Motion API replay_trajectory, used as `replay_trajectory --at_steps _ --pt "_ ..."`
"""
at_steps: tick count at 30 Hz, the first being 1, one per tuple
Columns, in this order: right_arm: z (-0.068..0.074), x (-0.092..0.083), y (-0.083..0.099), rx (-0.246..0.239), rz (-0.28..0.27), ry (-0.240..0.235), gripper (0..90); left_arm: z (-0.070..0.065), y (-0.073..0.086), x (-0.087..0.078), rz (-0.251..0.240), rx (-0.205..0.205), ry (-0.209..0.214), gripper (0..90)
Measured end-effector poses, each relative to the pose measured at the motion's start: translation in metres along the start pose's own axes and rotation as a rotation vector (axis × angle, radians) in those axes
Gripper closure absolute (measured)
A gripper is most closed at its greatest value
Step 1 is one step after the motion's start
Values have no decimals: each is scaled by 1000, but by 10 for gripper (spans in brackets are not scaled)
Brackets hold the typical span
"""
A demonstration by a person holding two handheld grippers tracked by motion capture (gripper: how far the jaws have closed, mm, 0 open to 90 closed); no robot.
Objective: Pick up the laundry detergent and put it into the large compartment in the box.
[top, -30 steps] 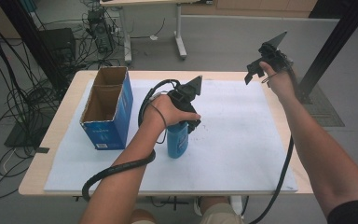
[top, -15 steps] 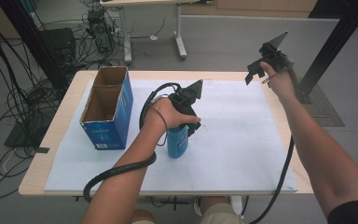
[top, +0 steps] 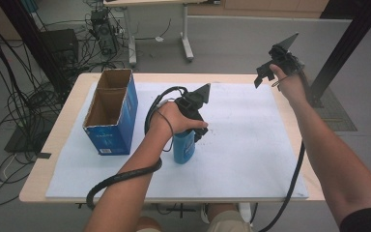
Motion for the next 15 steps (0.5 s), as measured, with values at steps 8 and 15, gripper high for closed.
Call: replay_trajectory --at_steps 8,15 --pt "1 1 0 -2 1 1 66 -1 0 1 0 1 -4 63" --pt "1 1 0 0 0 1 66 -1 0 2 0 0 -11 63"
Point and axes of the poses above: each handheld gripper's, and its own axes: x roughly forward along the jaws, y roughly out of its underside, z roughly to its left, the point moved 4 cm from there along x, roughly forward along the jaws, and after that the axes turned 3 degrees about -z, right-handed, at the moved point
